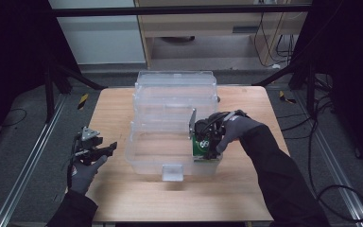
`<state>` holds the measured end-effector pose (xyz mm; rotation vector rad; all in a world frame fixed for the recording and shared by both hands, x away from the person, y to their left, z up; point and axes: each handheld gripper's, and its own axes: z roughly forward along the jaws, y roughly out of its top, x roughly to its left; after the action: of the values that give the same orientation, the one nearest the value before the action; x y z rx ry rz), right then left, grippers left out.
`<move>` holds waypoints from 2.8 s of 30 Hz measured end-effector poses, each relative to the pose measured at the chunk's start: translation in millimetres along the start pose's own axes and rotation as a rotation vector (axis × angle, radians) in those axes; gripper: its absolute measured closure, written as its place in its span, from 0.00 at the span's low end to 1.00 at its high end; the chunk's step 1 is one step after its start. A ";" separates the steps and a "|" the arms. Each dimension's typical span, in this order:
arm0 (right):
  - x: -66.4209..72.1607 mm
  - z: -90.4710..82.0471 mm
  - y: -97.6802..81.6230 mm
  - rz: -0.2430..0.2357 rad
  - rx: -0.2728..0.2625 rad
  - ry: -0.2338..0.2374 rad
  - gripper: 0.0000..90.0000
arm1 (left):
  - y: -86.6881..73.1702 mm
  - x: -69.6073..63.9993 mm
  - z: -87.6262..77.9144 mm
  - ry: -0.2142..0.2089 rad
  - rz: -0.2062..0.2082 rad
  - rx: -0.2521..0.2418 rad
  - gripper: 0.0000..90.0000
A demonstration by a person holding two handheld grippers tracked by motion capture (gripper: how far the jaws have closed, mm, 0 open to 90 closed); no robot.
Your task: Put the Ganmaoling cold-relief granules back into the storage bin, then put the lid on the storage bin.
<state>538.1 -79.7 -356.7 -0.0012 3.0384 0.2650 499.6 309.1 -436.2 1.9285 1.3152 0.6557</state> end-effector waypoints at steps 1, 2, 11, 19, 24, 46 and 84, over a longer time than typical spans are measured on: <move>-1.1 2.6 0.4 -0.009 0.002 0.001 0.19 | -0.1 0.2 0.2 0.000 0.000 0.001 0.39; -0.8 4.8 0.8 -0.003 0.007 0.002 0.19 | -0.2 0.3 0.3 0.000 -0.001 0.001 0.39; -1.7 12.6 -2.8 0.028 -0.001 0.008 0.19 | -0.5 -0.3 1.2 -0.001 0.002 0.006 0.39; -0.6 16.6 -4.6 0.029 -0.004 -0.009 0.18 | -0.7 -0.7 1.6 -0.001 0.004 0.007 0.39; -0.7 23.5 -7.9 0.053 -0.028 -0.007 0.18 | -0.8 -0.3 1.7 -0.001 0.003 0.008 0.39; 3.4 12.4 -13.7 0.098 -0.051 -0.057 0.14 | -1.1 -1.6 2.3 -0.001 0.002 0.008 0.39; 38.1 -11.8 -49.3 0.294 -0.420 -0.139 0.25 | -0.4 -3.6 2.8 -0.008 0.007 0.010 0.39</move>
<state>499.5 -130.0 -357.2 0.4165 2.7764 0.8772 500.1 305.0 -438.4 1.9420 1.3100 0.6457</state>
